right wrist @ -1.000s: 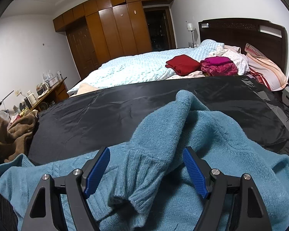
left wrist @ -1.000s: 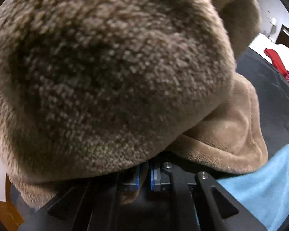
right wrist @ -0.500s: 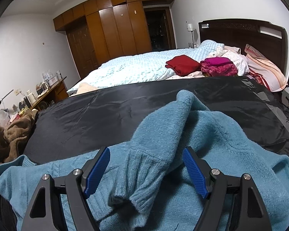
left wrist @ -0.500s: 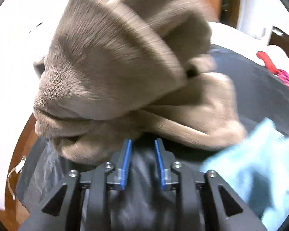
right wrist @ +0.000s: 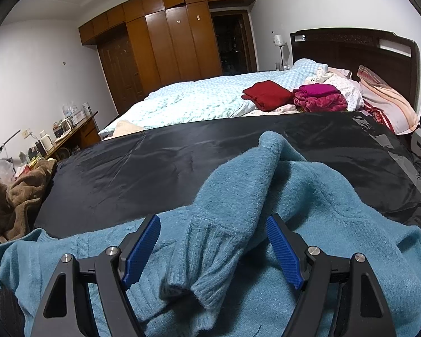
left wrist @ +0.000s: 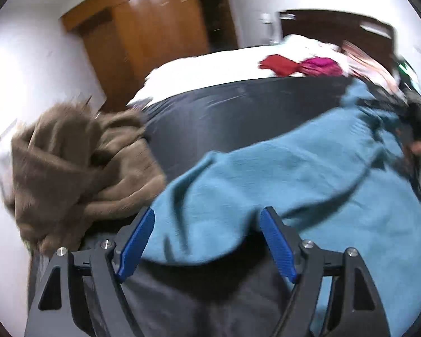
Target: Fold clothes
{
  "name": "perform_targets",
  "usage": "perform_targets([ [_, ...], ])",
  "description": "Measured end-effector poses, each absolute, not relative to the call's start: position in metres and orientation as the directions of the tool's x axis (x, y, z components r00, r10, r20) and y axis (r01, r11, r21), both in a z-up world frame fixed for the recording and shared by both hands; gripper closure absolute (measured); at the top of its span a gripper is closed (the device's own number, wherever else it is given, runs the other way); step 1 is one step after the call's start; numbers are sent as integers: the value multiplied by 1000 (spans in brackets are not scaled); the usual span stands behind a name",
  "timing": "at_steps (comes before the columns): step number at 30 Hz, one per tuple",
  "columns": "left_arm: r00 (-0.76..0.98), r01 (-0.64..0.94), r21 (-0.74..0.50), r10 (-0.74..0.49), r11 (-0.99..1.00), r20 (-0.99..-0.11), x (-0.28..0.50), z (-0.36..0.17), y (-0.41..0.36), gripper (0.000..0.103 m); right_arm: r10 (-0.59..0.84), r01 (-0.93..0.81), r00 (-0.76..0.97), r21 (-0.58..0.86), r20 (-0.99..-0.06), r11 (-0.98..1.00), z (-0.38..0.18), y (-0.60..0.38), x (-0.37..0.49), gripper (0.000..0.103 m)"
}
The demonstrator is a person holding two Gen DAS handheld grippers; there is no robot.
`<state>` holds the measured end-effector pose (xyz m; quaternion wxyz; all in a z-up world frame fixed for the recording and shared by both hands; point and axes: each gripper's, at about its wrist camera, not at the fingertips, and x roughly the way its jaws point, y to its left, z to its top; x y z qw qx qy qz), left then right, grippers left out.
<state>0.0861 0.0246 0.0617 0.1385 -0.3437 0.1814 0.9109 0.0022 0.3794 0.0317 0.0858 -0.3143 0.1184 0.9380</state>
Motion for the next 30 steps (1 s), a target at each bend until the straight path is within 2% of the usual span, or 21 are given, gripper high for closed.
perform_targets([
  [8,-685,-596,337,243,-729,-686,100,34,96,22,85,-233,-784,165,-615,-958,32,378,1,23],
  [14,-699,-603,415,201,-682,-686,86,10,133,22,83,-235,-783,170,-616,-957,32,379,1,23],
  [18,-692,-592,396,190,-702,-697,66,4,138,22,80,-229,-784,167,-616,-959,32,379,0,23],
  [20,-695,-576,381,187,-723,-694,59,5,138,30,80,-225,-786,164,-613,-960,33,378,0,23],
  [22,-686,-547,344,173,-763,-707,47,6,137,57,83,-224,-789,160,-609,-961,37,380,0,23],
  [25,-669,-501,260,178,-825,-722,27,10,131,81,97,-244,-805,176,-586,-954,48,397,4,23],
  [28,-682,-447,212,179,-869,-709,8,17,127,91,108,-271,-811,205,-575,-941,58,425,8,23],
  [30,-702,-413,196,174,-889,-691,-2,24,125,93,119,-296,-798,213,-591,-931,58,445,11,23],
])
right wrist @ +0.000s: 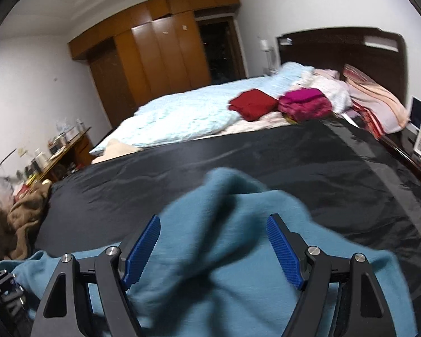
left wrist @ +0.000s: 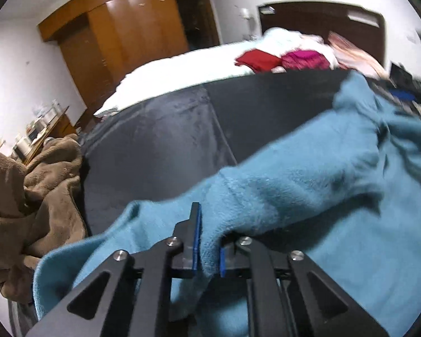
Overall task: Fold clothes
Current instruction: 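Grasp the sweater edge with the left gripper and spread it flat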
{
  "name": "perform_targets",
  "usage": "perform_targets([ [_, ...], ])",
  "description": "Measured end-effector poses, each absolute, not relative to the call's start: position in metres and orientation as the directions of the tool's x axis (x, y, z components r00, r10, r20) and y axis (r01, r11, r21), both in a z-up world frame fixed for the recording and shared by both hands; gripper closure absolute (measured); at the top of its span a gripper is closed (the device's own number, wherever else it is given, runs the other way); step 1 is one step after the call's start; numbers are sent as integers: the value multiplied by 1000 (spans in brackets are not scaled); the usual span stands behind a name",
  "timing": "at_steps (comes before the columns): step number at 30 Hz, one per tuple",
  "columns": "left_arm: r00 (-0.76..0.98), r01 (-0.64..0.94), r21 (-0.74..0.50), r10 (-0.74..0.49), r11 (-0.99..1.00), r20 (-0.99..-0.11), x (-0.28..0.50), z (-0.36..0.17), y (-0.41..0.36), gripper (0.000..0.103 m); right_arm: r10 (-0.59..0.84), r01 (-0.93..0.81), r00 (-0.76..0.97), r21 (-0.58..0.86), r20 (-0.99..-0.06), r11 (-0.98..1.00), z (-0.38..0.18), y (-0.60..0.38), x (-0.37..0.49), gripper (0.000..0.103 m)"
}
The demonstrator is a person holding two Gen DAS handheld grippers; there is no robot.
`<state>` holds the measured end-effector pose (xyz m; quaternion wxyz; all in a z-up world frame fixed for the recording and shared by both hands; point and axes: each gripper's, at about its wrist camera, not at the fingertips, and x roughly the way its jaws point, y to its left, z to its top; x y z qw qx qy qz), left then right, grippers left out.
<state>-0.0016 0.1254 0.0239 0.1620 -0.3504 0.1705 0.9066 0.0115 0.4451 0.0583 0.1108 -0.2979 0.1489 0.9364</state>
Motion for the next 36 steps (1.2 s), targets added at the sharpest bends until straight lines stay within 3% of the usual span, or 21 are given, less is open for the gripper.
perform_targets([
  [6,-730,-333,117,177,-936,-660,-27,43,117,95,166,-291,-729,82,-665,-953,49,485,25,23],
  [12,-713,-279,45,175,-959,-679,-48,39,105,95,153,-105,-712,-111,-686,-988,53,468,16,23],
  [21,-722,-213,39,130,-976,-680,-76,46,106,95,164,58,-598,-247,-784,-967,22,428,-74,23],
  [24,-717,-195,53,105,-979,-689,-98,48,114,95,225,13,-577,-284,-785,-959,11,426,-97,23],
  [29,-698,-183,69,81,-981,-712,-140,48,129,95,356,-234,-544,-270,-760,-934,2,465,-119,23],
  [33,-653,-203,68,84,-977,-753,-167,37,144,95,393,-355,-534,-223,-749,-908,-2,495,-117,12],
  [36,-622,-225,87,74,-971,-779,-179,24,155,92,429,-382,-519,-249,-739,-890,1,507,-115,10],
])
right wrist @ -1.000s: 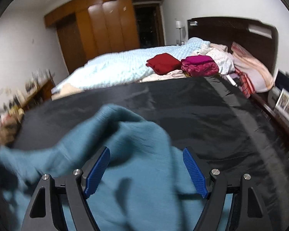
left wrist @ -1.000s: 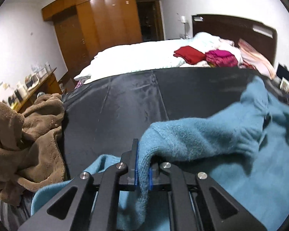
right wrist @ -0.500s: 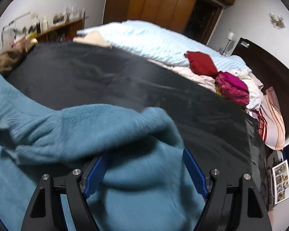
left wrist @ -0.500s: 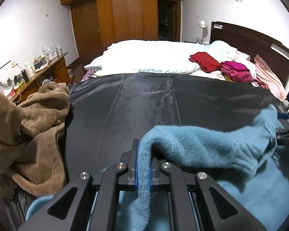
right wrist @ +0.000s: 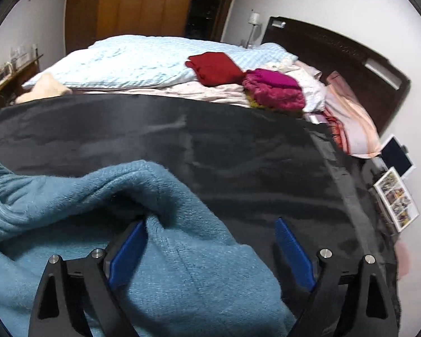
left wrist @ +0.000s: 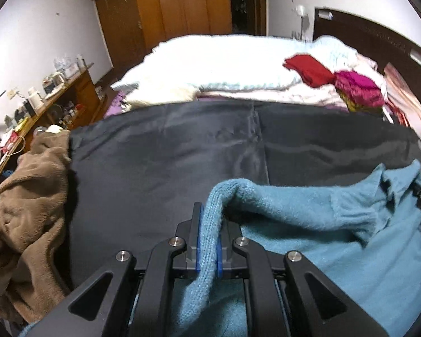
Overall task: Fold clothes
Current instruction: 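Grasp the sweater edge with the left gripper and spread it flat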
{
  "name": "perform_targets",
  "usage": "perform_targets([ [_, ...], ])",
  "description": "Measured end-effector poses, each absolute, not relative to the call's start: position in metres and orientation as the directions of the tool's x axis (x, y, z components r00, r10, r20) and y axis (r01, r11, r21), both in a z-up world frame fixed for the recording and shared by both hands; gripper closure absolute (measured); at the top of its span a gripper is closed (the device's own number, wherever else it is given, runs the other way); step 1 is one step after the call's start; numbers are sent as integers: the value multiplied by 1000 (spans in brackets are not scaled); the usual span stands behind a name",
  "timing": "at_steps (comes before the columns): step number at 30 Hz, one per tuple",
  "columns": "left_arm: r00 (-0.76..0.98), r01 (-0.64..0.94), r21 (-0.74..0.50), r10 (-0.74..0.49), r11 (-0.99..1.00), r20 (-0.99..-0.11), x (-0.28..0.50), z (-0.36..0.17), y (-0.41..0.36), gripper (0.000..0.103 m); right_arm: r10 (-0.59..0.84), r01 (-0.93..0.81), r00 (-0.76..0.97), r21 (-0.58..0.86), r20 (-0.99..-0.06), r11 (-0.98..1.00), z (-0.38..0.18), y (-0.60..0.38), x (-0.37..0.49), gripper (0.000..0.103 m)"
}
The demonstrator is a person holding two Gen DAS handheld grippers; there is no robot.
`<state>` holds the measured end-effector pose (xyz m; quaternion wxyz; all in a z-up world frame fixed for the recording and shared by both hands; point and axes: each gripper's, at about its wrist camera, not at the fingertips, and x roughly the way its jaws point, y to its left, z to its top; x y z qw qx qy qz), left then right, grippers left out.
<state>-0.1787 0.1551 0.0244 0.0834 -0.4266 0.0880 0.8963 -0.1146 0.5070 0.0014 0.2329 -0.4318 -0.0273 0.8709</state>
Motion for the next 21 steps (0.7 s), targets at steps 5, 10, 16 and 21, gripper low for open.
perform_targets([
  [5,-610,-232,102,63,-967,-790,-193,18,180,91,480,-479,-461,-245,-746,-843,1,536,-114,2],
  [10,-623,-240,157,28,-958,-781,-199,19,204,89,509,-553,-424,-230,-750,-800,0,554,-106,2],
  [16,-666,-283,190,50,-940,-744,-172,30,195,65,425,-458,-528,-175,-735,-871,17,540,-74,2],
  [21,-636,-323,161,88,-933,-766,-163,31,197,52,310,-257,-608,-189,-731,-948,31,495,-67,2],
])
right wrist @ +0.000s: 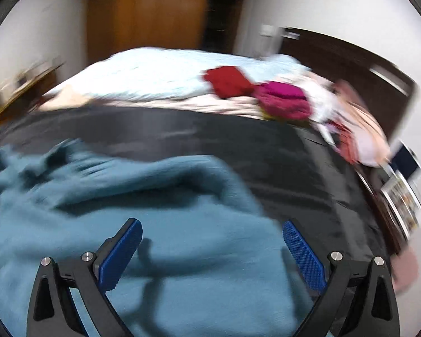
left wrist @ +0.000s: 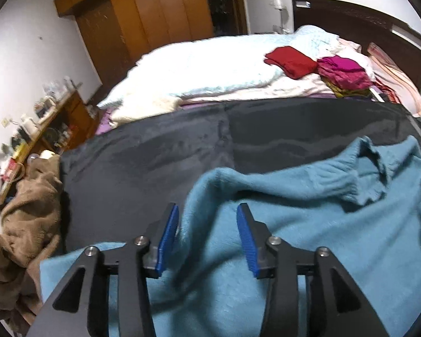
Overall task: Fold clothes
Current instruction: 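Grasp the sweater edge with the left gripper and spread it flat, then open the left gripper and smooth the sweater body across the bed cover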
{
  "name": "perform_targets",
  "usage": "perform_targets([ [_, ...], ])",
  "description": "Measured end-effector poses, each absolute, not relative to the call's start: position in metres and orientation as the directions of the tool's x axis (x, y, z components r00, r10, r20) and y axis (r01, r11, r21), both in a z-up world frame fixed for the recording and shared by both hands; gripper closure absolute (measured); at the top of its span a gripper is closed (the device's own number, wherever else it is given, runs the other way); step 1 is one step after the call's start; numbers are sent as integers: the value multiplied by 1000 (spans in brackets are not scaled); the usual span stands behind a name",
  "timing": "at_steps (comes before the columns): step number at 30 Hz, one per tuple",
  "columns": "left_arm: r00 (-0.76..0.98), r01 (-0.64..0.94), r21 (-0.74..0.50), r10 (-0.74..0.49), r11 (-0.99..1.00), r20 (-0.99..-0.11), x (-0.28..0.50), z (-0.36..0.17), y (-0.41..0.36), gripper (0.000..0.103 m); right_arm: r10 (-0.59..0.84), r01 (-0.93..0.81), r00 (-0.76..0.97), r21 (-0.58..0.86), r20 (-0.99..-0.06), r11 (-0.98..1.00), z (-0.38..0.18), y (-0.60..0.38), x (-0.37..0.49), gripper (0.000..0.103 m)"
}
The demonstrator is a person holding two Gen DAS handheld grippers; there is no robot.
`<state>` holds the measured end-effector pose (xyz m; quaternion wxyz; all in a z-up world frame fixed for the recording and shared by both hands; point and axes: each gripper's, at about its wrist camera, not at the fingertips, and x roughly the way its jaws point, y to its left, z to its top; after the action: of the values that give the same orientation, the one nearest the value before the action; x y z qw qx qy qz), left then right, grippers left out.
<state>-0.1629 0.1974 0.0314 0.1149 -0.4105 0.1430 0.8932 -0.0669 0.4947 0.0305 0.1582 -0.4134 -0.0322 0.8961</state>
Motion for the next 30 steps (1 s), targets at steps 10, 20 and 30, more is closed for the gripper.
perform_targets([
  [10,-553,-330,192,25,-924,-833,-203,0,220,44,119,-184,-504,-29,-856,-983,-6,471,-146,2],
  [20,-558,-271,168,13,-948,-830,-234,-9,220,33,228,-357,-534,-27,-814,-934,-10,499,-193,1],
  [30,-552,-347,94,122,-933,-825,-178,27,195,33,68,-269,-619,130,-782,-954,26,487,-127,1],
])
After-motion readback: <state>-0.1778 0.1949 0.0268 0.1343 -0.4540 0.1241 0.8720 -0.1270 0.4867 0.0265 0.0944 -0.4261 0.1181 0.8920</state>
